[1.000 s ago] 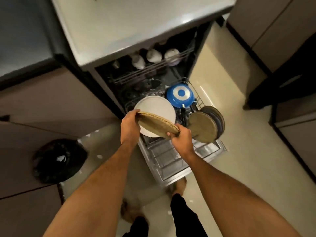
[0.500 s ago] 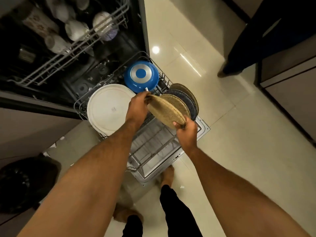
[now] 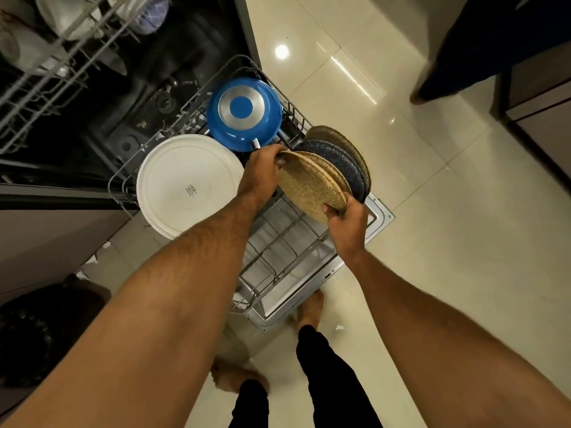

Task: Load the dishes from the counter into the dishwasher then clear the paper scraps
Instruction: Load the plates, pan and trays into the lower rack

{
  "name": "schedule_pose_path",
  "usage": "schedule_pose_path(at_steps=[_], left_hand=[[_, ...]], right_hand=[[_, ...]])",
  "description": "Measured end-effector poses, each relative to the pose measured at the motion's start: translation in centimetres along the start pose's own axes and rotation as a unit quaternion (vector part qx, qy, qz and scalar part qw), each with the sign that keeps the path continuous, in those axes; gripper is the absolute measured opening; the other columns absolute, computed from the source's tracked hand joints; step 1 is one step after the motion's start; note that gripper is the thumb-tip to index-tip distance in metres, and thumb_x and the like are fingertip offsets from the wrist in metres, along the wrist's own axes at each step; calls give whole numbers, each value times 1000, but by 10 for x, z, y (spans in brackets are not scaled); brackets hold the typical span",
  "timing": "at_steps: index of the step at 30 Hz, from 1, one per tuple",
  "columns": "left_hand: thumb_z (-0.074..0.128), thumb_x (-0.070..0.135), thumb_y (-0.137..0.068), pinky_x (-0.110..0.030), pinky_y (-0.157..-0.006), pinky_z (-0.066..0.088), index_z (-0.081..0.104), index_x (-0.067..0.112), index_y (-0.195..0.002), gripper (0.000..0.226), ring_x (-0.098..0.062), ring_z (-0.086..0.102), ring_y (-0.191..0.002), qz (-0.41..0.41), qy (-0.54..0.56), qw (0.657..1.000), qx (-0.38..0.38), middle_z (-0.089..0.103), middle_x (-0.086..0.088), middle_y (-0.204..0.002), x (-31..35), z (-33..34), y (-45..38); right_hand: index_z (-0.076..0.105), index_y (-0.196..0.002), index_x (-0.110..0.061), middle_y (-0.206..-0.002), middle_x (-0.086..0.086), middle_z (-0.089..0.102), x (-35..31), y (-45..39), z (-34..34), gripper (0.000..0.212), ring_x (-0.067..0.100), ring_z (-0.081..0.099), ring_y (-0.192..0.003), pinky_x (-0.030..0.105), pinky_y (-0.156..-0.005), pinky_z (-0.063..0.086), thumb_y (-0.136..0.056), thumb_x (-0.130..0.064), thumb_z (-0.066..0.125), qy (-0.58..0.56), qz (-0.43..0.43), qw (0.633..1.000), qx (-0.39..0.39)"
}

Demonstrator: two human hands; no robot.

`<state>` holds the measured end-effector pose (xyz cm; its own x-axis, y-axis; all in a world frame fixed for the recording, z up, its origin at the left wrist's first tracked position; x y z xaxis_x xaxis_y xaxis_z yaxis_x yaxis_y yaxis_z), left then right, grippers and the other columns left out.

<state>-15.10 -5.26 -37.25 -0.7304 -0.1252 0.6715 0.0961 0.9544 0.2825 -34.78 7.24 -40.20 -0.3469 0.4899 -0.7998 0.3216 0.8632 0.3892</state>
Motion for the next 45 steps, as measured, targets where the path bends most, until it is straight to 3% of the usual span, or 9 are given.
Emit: schedule_pose_path(at_steps=[3, 7, 15, 19, 26, 32, 37, 43, 45], left_hand=[[60, 4, -97, -23, -91, 49, 65, 8, -125, 28, -16, 63, -110, -6, 7, 1000, -2, 69, -7, -119, -9, 4, -4], [61, 5, -97, -30, -95, 54, 66, 9, -123, 27, -16, 65, -109, -5, 14, 1000, -2, 71, -6, -116, -14, 13, -11], [60, 9, -97, -34, -100, 51, 62, 7, -129, 32, -21, 59, -118, -20, -11, 998, -53, 64, -10, -127, -27, 33, -5], [61, 10, -97, -21, -96, 43, 61, 7, -130, 32, -20, 58, -119, -20, -11, 999, -39, 63, -9, -128, -27, 35, -6], [58, 13, -98, -27, -101, 45, 58, 9, -135, 37, -21, 57, -122, -14, -26, 999, -27, 61, -8, -132, -24, 29, 5], [56, 19, -99, -35, -99, 49, 57, 11, -135, 36, -22, 56, -120, -25, -35, 999, -27, 60, -6, -133, -27, 12, 28], [54, 17, -100, -40, -101, 47, 55, 8, -135, 36, -26, 57, -120, 12, -91, 996, -11, 60, -10, -133, -22, -23, 73], [54, 26, -99, -39, -117, 34, 46, 5, -145, 51, -26, 49, -133, 91, -255, 962, 30, 53, -14, -144, -13, -105, 157], [53, 30, -99, -41, -120, 30, 42, 6, -148, 56, -27, 46, -137, 99, -289, 951, 49, 49, -14, -148, -13, -141, 190]], right_hand=[[65, -130, -13, -117, 3, 71, 4, -2, 7, 43, 16, 63, -113, 12, -92, 48, -89, -10, 76, 2, 10, 1000, -6], [62, -133, -14, -121, 3, 69, 13, -4, 9, 48, 17, 61, -117, 23, -97, 52, -88, -14, 77, 5, 27, 1000, 0], [66, -117, -5, -102, 3, 66, 17, 0, 23, 23, 18, 62, -101, -5, -69, 36, -94, -3, 67, 89, 33, 995, -24], [62, -124, -6, -114, 9, 68, 6, -3, 21, 29, 18, 61, -107, 17, -88, 42, -96, -2, 62, 105, 26, 994, -10], [47, -145, -11, -143, 8, 54, -5, -2, 16, 55, 24, 49, -135, 40, -115, 41, -94, -7, 65, 144, 19, 989, 14], [42, -147, -10, -146, 8, 47, -22, 17, 18, 62, 23, 42, -137, 38, -117, 38, -90, -4, 66, 201, -27, 979, 31], [35, -153, -6, -152, 11, 41, -48, 48, 23, 69, 25, 35, -143, 30, -119, 22, -90, -2, 65, 244, -70, 967, 19], [29, -156, -10, -159, 11, 31, -138, 116, 46, 70, 26, 27, -148, 41, -125, 16, -95, -11, 62, 313, -173, 933, -31], [29, -156, -10, -159, 14, 30, -176, 144, 59, 67, 30, 27, -148, 48, -125, 23, -97, -14, 60, 331, -208, 919, -48]])
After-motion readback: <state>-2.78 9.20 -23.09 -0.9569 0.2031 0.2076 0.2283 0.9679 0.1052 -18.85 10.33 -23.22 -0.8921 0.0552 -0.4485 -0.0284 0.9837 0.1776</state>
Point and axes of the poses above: each hand's wrist, its own y-axis away from the middle knuckle, its own z-axis out of the palm, x = y × z, the point moved 9 cm from there along -y, towards the middle knuckle
